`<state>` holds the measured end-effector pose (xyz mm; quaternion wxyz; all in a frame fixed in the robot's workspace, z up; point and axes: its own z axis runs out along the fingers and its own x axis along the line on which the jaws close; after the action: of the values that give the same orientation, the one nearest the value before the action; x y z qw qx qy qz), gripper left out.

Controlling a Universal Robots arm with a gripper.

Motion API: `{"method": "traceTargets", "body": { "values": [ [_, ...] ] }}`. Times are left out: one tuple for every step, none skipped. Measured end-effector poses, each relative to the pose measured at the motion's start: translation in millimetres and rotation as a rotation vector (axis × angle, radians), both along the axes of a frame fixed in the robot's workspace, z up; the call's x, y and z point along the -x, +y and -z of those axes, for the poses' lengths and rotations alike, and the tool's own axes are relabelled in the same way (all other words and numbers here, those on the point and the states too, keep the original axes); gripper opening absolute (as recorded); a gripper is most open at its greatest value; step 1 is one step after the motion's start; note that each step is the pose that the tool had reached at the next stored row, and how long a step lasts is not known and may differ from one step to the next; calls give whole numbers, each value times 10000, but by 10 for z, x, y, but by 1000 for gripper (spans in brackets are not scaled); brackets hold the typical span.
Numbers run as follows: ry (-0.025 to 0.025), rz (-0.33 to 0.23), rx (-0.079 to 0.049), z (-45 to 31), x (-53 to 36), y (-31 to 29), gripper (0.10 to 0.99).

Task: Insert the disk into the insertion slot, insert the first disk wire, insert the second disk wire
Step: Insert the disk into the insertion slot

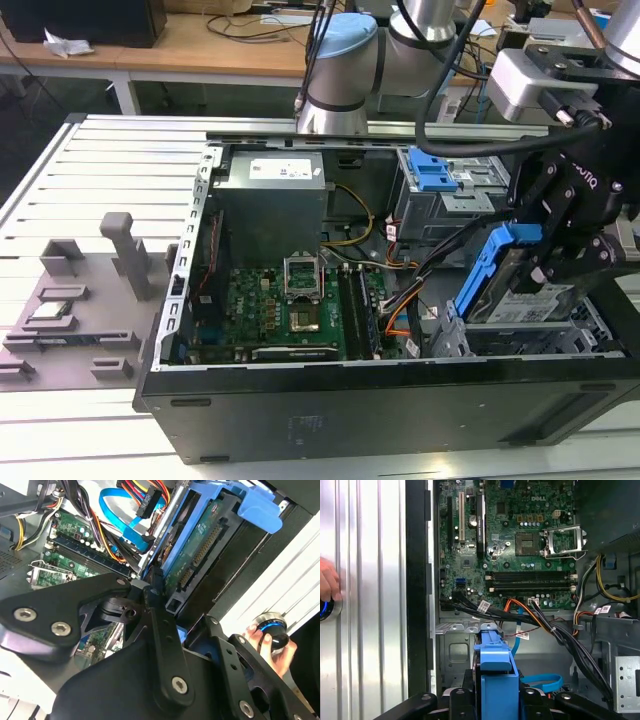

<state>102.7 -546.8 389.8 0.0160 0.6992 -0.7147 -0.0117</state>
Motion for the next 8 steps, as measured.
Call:
{"method": "traceTargets", "body": {
  "values": [
    [0, 0, 2, 0, 0, 0, 365],
    [0, 0, 2, 0, 0, 0, 376],
    [0, 0, 1, 0, 0, 0, 376],
    [0, 1, 1, 0, 0, 0, 439],
    [0, 0, 0, 0, 0, 0, 439],
    [0, 0, 0, 0, 0, 0, 361],
    [1, 0, 0, 0, 0, 0, 361],
    [1, 0, 1, 0, 0, 0, 294]
  ]
}}
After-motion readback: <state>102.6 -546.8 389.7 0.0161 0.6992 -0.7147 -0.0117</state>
